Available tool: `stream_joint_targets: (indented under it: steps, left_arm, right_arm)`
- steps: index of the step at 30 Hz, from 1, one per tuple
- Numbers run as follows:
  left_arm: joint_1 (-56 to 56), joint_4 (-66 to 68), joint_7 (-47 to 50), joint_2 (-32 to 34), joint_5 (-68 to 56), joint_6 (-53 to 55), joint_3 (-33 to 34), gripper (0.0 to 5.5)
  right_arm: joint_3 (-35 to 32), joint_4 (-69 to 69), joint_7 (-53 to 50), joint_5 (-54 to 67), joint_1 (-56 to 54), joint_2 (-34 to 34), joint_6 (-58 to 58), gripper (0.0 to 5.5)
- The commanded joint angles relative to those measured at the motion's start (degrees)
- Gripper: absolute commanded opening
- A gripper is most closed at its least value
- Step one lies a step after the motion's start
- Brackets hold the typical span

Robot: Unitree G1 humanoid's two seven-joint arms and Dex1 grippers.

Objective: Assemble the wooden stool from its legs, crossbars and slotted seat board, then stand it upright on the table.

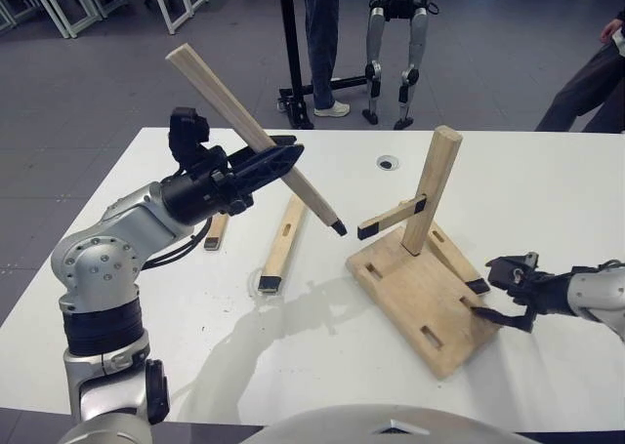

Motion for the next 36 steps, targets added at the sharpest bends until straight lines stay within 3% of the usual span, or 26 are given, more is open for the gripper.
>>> stream_joint_targets:
  steps: [1, 10, 18, 36]
  left_arm:
    - [2.21, -1.15, 1.16, -3.66, 5.09, -4.09, -3.62, 2.03]
    - [12.85, -10.17, 8.64, -8.89, 13.01, -7.35, -11.29, 2.03]
    - [17.98, -6.60, 6.00, -13.06, 19.66, -15.78, -14.68, 2.03]
    - [21.58, 1.71, 3.75, -18.21, 27.80, -23.30, -20.21, 2.03]
  right_arm:
    - [1.20, 2.71, 2.52, -2.53, -2.66, 2.47, -0.98, 4.72]
    - [0.13, 2.02, 3.77, -4.90, -2.82, 6.41, -0.49, 4.72]
    - [-0.30, 2.43, 4.69, -6.39, -4.27, 8.10, -0.38, 4.72]
    - [-0.42, 2.29, 7.08, -8.64, -5.74, 10.02, -0.05, 4.72]
